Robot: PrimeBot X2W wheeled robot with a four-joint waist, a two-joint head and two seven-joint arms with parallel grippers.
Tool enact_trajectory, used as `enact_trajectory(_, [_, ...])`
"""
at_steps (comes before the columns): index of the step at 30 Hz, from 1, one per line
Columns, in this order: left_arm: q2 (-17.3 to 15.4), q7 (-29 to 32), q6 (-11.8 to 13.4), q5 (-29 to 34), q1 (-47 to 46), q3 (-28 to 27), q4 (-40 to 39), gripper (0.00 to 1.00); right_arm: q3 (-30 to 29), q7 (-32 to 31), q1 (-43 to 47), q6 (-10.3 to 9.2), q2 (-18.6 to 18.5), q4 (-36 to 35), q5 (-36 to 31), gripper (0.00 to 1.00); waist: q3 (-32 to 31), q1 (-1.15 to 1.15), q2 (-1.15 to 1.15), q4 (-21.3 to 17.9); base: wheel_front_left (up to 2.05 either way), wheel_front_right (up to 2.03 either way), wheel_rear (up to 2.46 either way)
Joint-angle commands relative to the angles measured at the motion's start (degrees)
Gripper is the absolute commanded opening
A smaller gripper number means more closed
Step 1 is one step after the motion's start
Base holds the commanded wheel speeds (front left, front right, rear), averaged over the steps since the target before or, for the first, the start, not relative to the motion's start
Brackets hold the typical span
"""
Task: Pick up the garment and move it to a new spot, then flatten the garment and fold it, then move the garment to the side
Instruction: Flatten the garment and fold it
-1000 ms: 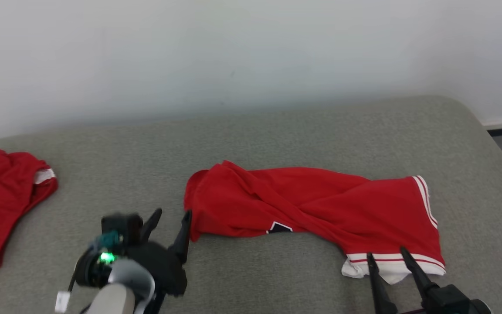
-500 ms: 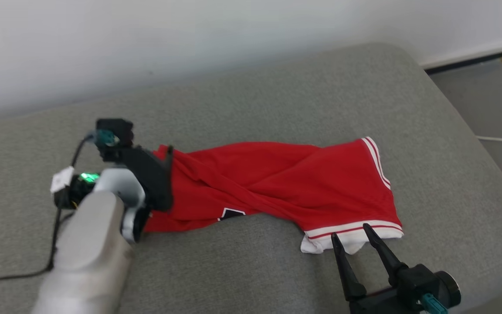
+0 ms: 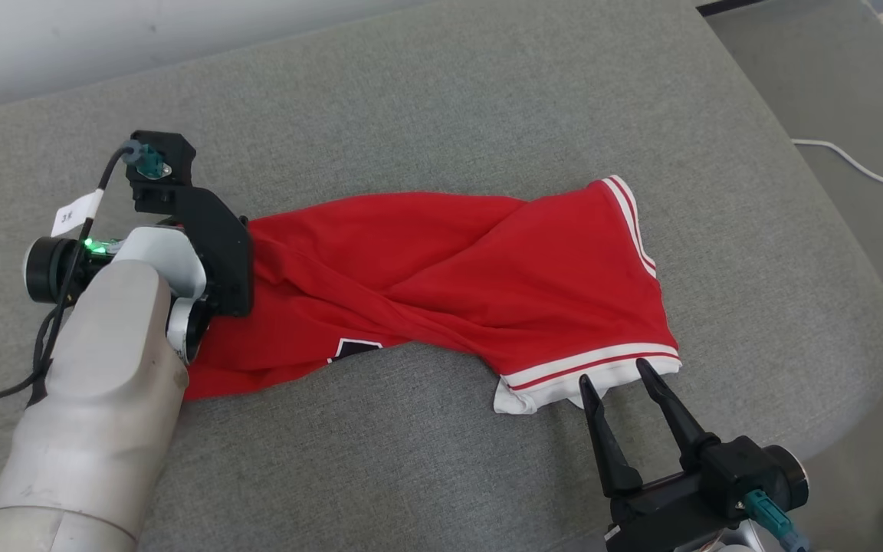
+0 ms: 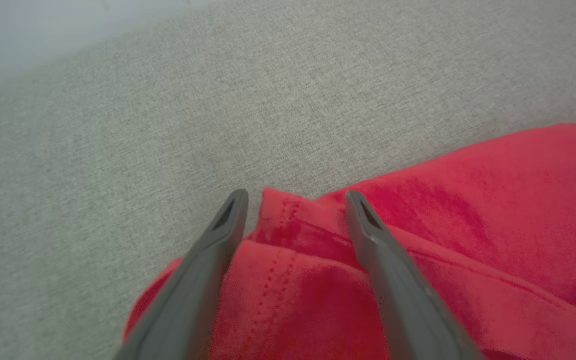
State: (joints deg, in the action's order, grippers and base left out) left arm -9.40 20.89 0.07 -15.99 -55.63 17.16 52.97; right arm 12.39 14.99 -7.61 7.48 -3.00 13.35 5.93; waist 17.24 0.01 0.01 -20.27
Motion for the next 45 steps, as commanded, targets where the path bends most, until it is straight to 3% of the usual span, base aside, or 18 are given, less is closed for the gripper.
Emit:
enact_trajectory(1, [-0.01,0.71,0.32,0.23,-0.84,0.29,0.41,1.0,-0.4,0.25,0.14,0.03,0.13,-0.4,-0.46,1.0,0.94,-0.01,-0.01,0.13,0.0,0.0,0.0])
enact_trajectory(10, [0.89,3.88,0.61,0.21,-1.74,1.79,0.97,1.0,-1.48,0.26,1.25,0.03,0.14,-0.5,-1.16,1.0,-0.13,-0.01,-0.01,1.92,0.0,0.0,0.0])
enact_trajectory(25, [-0.68,11.97,-0.74,1.45,-2.95,5.28,-0.74,1.0,-0.07,0.16,1.7,0.03,0.16,-0.7,-0.01,1.0,-0.2,-0.01,-0.01,0.4,0.0,0.0,0.0])
enact_trajectory(26, [-0.9,12.48,-1.12,1.57,-3.03,5.71,-0.97,0.97,0.08,0.16,1.65,0.03,0.16,-0.67,0.1,1.0,-0.17,-0.01,-0.01,0.26,0.0,0.0,0.0])
enact_trajectory(27, [-1.09,12.78,-1.13,1.71,-3.11,6.01,-1.28,0.79,0.24,0.16,1.58,0.03,0.16,-0.63,0.2,1.0,-0.14,-0.01,-0.01,0.13,0.0,0.0,0.0])
enact_trajectory(28, [-1.28,13.14,-1.31,1.73,-3.09,6.17,-1.5,0.43,0.4,0.16,1.51,0.03,0.16,-0.57,0.38,1.0,-0.12,-0.01,-0.01,0.02,0.0,0.0,0.0])
enact_trajectory(29, [-1.42,13.84,-1.38,1.59,-2.94,6.25,-1.5,0.33,0.57,0.16,1.44,0.03,0.16,-0.54,0.49,1.0,-0.09,-0.01,-0.01,-0.08,0.0,0.0,0.0])
enact_trajectory(31, [-1.49,14.98,-1.1,1.11,-2.37,6.2,-1.74,0.02,0.74,0.16,1.23,0.03,0.15,-0.36,0.68,1.0,-0.11,-0.01,-0.01,-0.26,0.0,0.0,0.0])
enact_trajectory(38, [-1.15,13.69,-1.15,-0.34,-0.89,5.6,-4.97,0.0,-0.94,0.16,1.39,0.03,0.16,-0.35,0.74,1.0,-0.15,-0.01,-0.01,1.61,0.0,0.0,0.0])
enact_trajectory(45, [1.02,6.83,-0.91,-4.95,4.03,2.5,-12.74,0.0,-2.3,0.16,1.77,0.03,0.1,-0.66,0.65,1.0,-1.61,-0.01,-0.01,6.72,0.0,0.0,0.0])
